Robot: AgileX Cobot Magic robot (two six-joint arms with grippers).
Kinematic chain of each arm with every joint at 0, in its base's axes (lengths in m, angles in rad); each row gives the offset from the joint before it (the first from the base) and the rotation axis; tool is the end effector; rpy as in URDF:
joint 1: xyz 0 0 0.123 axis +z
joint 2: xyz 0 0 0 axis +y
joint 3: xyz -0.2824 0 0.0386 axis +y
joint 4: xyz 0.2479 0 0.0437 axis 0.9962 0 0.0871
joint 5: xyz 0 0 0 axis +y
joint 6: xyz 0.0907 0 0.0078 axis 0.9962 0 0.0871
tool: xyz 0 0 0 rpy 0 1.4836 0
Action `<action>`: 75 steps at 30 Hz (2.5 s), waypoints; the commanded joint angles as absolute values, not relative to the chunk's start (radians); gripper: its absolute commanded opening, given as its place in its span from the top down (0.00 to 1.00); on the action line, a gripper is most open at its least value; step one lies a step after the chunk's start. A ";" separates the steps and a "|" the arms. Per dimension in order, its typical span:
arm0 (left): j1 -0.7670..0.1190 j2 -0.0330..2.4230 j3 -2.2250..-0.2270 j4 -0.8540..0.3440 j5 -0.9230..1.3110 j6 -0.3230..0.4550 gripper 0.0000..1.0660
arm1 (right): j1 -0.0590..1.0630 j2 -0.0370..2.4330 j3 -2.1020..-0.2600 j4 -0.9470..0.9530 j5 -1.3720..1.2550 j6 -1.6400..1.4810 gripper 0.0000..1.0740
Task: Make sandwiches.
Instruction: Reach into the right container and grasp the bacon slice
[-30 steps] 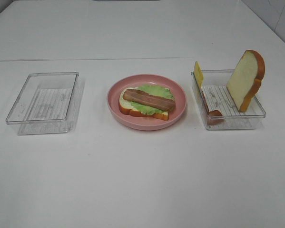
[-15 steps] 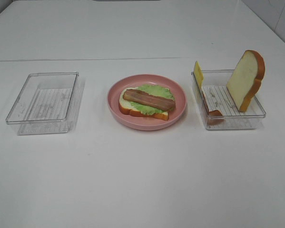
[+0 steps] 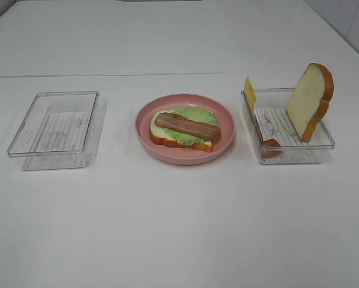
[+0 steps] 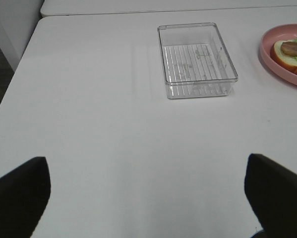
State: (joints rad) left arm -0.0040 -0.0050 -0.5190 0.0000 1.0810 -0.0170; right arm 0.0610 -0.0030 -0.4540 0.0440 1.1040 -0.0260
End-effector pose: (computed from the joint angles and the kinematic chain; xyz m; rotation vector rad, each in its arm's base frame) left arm -0.0087 0.0000 0.2807 -0.0133 2.0406 -0.0132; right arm -0.0025 0.0034 0.2610 -0.0947 2.1285 0.0742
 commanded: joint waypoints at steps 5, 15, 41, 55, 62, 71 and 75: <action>-0.002 -0.018 -0.516 0.000 1.073 -0.019 0.06 | 0.058 -0.036 -0.459 0.055 1.097 -0.011 0.08; -0.002 -0.018 -0.516 0.000 1.073 -0.019 0.06 | 0.058 0.006 -0.477 0.080 0.999 0.008 0.08; -0.002 -0.018 -0.516 0.000 1.073 -0.019 0.06 | 0.058 0.776 -0.564 0.092 0.420 0.000 0.08; -0.002 -0.018 -0.516 0.000 1.073 -0.019 0.06 | 0.059 1.279 -0.917 0.184 0.691 -0.117 0.08; -0.002 -0.018 -0.516 0.000 1.073 -0.019 0.06 | 0.059 1.464 -1.074 0.276 0.838 -0.172 0.08; -0.002 -0.018 -0.516 0.000 1.073 -0.019 0.06 | 0.177 1.647 -1.240 0.213 0.934 -0.179 0.08; -0.002 -0.018 -0.516 0.000 1.073 -0.019 0.06 | 0.243 1.731 -1.309 0.125 0.942 -0.089 0.08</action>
